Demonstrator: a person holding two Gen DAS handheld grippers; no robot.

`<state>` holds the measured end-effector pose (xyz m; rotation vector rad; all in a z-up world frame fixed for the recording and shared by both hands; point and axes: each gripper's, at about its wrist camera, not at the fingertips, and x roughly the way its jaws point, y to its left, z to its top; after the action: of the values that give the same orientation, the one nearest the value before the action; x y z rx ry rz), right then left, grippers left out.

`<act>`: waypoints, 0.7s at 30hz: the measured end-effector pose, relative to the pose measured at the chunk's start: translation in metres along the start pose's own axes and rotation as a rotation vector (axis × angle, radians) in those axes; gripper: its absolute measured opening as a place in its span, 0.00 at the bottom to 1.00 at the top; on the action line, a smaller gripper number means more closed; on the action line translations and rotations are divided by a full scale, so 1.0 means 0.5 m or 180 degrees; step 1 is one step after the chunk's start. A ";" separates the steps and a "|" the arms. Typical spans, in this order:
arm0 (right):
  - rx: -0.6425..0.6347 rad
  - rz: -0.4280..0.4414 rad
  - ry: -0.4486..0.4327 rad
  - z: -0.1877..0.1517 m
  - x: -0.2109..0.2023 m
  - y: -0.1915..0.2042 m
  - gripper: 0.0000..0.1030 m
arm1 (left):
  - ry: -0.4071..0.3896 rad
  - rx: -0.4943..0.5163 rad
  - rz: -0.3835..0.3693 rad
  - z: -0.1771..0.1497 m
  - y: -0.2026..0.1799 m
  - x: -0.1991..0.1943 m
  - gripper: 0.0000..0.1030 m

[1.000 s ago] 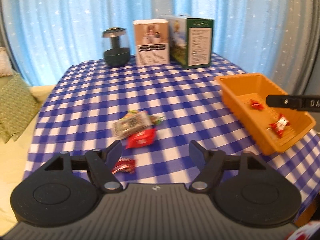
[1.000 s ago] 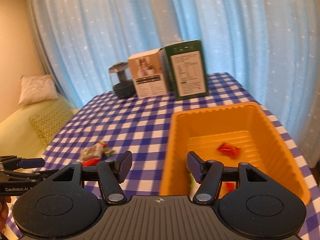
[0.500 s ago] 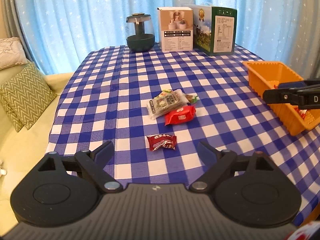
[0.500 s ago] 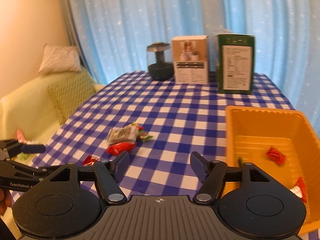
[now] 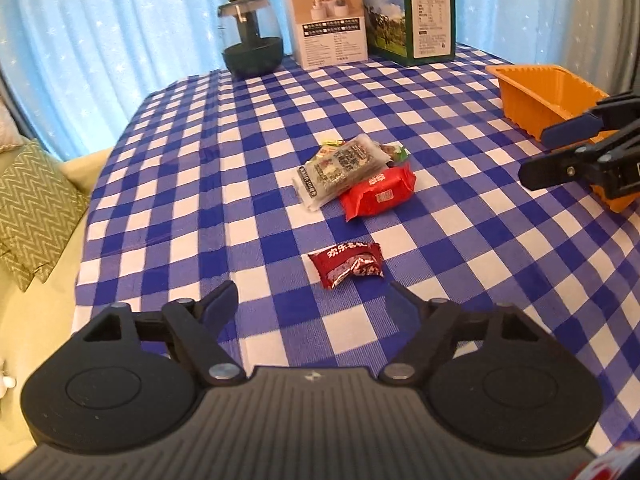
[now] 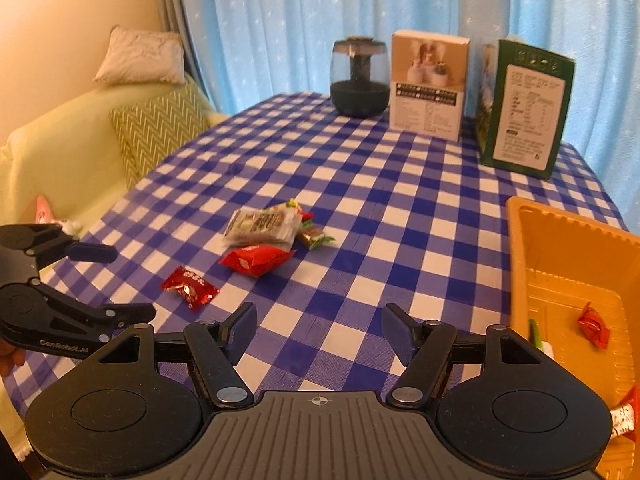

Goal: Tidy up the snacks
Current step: 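Return to the pile and grasp the dark red candy with the left tool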

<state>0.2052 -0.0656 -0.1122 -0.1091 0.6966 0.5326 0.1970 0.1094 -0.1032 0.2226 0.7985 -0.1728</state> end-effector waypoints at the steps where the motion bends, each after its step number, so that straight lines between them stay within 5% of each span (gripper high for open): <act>1: -0.0013 0.0005 0.0012 0.003 0.006 0.001 0.67 | 0.0005 0.0050 0.0003 0.003 -0.001 0.007 0.75; 9: -0.0003 -0.0001 0.0045 0.025 0.041 -0.014 0.67 | 0.0065 0.0424 -0.0001 0.024 -0.014 0.066 0.74; 14: 0.0077 -0.0009 0.0093 0.032 0.055 -0.025 0.67 | 0.0085 0.0320 -0.0062 0.037 -0.006 0.090 0.70; 21: 0.0184 0.0017 0.0063 0.043 0.054 -0.033 0.67 | 0.0127 -0.0035 -0.0290 0.040 0.005 0.093 0.46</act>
<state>0.2434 -0.0625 -0.1140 -0.0586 0.7312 0.5167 0.2431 0.1034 -0.1232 0.1798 0.8497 -0.2502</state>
